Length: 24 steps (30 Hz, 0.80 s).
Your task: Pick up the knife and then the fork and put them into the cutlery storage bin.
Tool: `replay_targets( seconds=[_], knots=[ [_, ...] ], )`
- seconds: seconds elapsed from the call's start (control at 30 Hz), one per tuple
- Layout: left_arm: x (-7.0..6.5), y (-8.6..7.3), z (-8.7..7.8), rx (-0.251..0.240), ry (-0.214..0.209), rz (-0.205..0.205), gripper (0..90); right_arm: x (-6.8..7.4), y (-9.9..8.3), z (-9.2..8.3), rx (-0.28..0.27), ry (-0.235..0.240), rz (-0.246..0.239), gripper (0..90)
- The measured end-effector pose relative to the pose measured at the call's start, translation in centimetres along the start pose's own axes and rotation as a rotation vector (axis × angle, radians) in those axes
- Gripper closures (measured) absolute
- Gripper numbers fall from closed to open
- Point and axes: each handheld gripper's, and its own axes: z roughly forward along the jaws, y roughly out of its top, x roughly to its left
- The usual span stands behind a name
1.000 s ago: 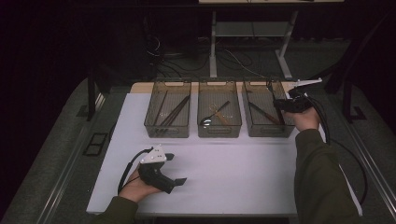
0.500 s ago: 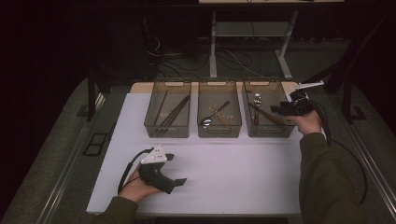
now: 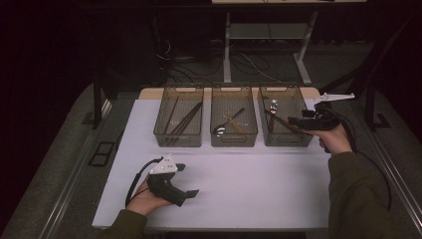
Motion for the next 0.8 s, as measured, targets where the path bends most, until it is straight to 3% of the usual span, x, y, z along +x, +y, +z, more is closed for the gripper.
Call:
replay_targets(
  seconds=[0.07,0.47,0.8],
  knots=[
    [0.0,0.0,0.0,0.002,0.000,-0.003,0.0,0.4,-0.2,-0.2,-0.009,-0.009,0.002,20.1],
    [0.2,0.0,-0.1,-0.003,-0.005,-0.017,0.0,2.3,-2.4,-2.0,-0.089,0.015,-0.008,16.0],
    [0.3,0.0,-0.1,-0.021,0.003,-0.034,0.0,3.7,-4.4,-3.2,-0.113,0.042,-0.019,15.9]
  ],
)
